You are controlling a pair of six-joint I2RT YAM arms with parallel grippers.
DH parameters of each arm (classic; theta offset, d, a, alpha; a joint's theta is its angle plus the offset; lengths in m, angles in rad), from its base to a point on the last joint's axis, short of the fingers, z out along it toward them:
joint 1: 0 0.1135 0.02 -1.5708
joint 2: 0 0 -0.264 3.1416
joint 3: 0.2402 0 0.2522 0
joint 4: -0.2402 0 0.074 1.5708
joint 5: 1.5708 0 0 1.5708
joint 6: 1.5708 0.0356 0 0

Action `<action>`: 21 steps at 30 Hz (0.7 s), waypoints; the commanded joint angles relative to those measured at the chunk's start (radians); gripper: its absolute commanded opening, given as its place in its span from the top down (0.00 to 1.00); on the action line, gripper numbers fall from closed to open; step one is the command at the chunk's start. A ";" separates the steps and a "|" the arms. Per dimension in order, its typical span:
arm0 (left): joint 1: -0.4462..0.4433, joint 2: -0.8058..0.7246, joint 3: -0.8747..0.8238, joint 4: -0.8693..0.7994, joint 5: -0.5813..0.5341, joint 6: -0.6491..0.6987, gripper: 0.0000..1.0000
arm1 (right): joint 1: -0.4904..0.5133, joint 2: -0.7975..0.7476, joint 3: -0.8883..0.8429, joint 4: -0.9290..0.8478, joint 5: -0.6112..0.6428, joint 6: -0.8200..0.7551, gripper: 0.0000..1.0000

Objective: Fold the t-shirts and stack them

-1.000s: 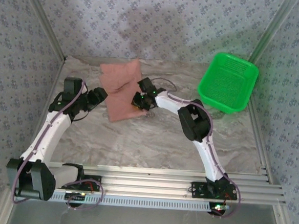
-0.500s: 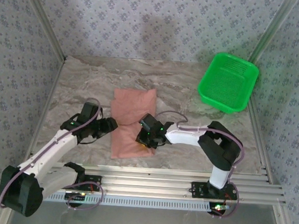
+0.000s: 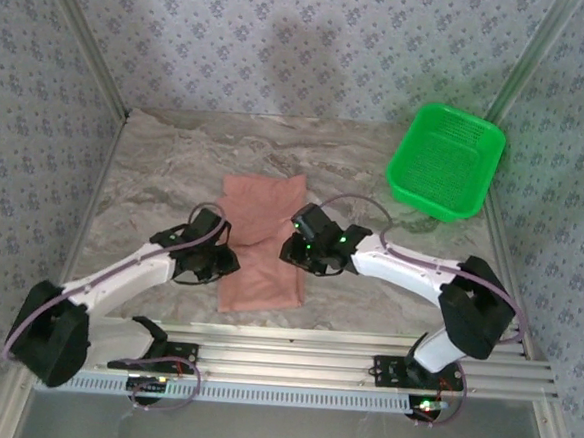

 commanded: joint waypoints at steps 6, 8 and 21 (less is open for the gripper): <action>0.023 0.297 0.229 0.077 -0.079 0.046 0.82 | -0.038 -0.124 -0.059 -0.017 0.003 -0.135 0.64; 0.047 0.363 0.285 0.067 -0.079 0.070 0.82 | -0.040 -0.143 -0.083 -0.011 -0.013 -0.142 0.64; 0.191 0.435 0.506 0.047 -0.129 0.121 0.69 | -0.040 -0.236 -0.275 0.019 -0.044 -0.077 0.62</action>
